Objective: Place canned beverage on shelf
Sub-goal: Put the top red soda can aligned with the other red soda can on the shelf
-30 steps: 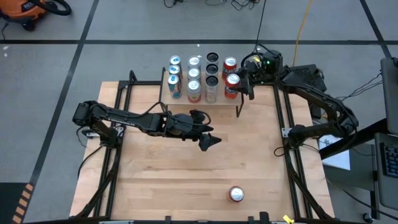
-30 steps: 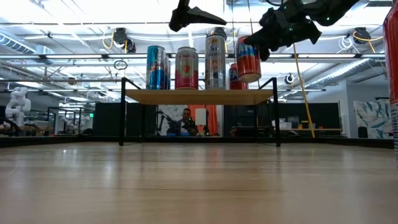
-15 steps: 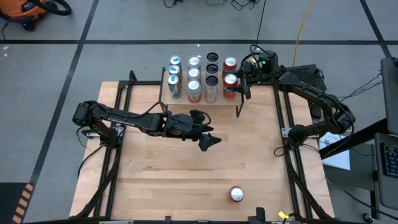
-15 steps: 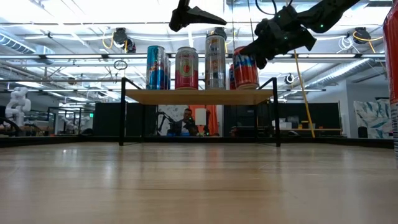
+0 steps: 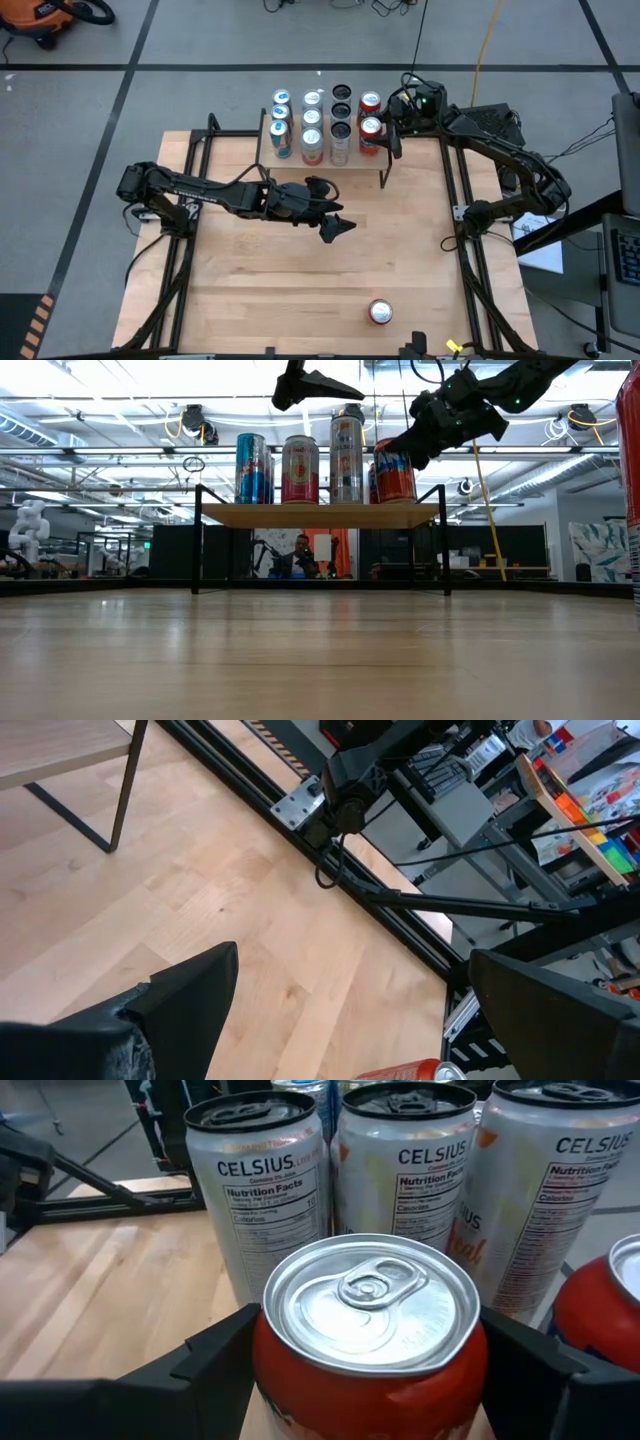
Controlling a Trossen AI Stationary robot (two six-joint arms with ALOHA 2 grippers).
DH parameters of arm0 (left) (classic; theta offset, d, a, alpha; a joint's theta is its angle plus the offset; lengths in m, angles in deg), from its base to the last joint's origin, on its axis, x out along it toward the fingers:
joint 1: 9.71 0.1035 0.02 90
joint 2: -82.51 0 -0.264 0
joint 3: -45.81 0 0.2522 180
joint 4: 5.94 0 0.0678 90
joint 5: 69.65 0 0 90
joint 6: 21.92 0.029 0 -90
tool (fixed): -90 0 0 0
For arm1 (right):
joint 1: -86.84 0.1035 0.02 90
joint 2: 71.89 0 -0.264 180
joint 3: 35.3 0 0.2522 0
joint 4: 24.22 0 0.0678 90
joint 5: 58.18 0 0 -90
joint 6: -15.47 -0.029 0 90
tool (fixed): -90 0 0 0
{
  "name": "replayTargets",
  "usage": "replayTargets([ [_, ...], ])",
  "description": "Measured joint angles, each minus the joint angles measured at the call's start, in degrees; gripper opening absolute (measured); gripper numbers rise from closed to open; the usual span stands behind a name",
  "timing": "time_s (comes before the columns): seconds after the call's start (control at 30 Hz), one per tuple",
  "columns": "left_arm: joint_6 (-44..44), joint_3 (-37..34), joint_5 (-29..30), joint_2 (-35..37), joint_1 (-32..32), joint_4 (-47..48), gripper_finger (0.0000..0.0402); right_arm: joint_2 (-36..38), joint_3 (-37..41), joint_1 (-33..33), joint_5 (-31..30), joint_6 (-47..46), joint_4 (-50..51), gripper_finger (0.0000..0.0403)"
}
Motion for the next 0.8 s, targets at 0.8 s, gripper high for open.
replayTargets([
  [0.8, -0.1, 0.0, 0.0, 0.0, -0.4, 0.0, 0.0400, -1.6, 0.0, -0.8, 0.7, 2.8, 0.1, 0.0283],
])
